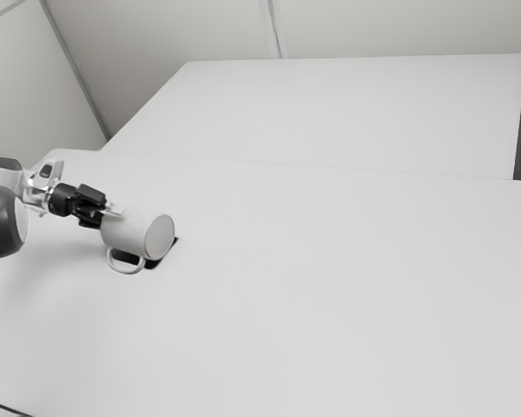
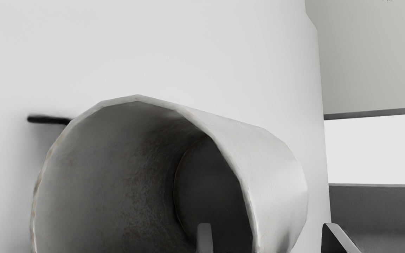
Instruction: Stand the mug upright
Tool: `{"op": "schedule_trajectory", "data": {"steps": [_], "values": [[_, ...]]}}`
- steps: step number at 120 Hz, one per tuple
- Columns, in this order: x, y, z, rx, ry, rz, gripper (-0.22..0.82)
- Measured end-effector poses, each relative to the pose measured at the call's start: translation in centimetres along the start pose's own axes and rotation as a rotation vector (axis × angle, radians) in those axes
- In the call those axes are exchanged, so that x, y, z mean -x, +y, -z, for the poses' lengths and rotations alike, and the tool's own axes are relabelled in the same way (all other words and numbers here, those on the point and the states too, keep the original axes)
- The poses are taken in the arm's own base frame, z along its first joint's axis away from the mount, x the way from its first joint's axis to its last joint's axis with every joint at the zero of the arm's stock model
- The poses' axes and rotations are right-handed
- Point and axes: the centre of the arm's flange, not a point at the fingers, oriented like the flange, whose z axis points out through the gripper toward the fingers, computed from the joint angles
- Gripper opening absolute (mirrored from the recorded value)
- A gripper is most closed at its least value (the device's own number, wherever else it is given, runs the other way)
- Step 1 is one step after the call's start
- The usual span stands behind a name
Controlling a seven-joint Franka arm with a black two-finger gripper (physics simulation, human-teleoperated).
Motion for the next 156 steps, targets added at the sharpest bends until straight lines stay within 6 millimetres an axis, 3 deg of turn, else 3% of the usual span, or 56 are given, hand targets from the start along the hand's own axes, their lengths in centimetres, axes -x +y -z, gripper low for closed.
{"op": "schedule_trajectory", "data": {"steps": [15,45,57,70,81,90,105,113,120,137,156], "values": [[-0.1,0.4,0.3,0.005,0.005,0.003,-0.01],[-0.8,1.7,0.1,0.049,0.016,-0.007,-0.13],[-2.1,4.1,1.0,0.046,0.023,-0.054,-0.16],[-3.5,9.5,0.8,0.024,0.001,-0.136,-0.17],[-5.2,16.7,-3.0,-0.065,-0.106,-0.249,-0.17],[-5.0,23.0,-8.7,-0.183,-0.242,-0.347,-0.18],[-3.5,28.6,-18.7,-0.443,-0.462,-0.488,-0.18],[-2.0,30.3,-23.0,-0.594,-0.534,-0.549,-0.18],[-0.9,31.2,-25.3,-0.712,-0.554,-0.588,-0.18],[2.4,31.5,-27.3,-0.925,-0.523,-0.618,-0.18],[5.6,32.2,-29.6,-1.017,-0.441,-0.619,-0.18]]}}
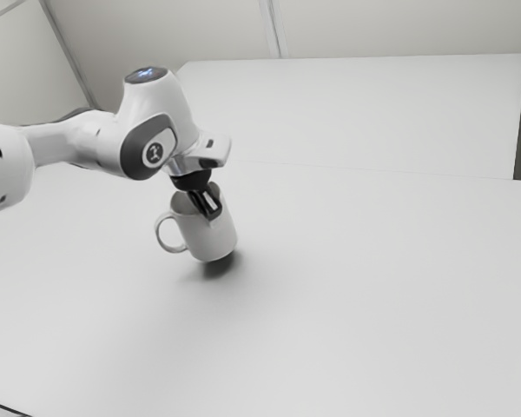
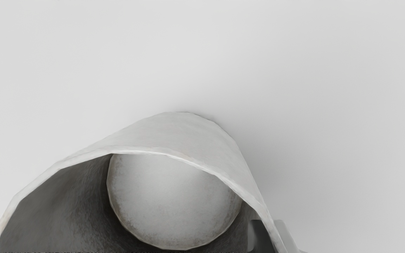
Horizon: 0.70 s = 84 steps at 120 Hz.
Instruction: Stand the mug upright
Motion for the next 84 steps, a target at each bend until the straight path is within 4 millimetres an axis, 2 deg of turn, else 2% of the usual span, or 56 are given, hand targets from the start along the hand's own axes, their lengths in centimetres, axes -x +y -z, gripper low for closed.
{"op": "schedule_trajectory", "data": {"steps": [7,25,55,74,84], "values": [[1.1,0.7,-0.1,-0.015,0.009,0.036,-0.18],[4.5,0.8,-1.1,-0.026,0.012,0.17,-0.18],[5.1,1.2,-1.7,-0.025,0.026,0.308,-0.17],[5.5,1.5,-2.4,-0.018,0.014,0.371,0.18],[5.6,1.5,-2.5,-0.017,0.015,0.398,0.32]]}}
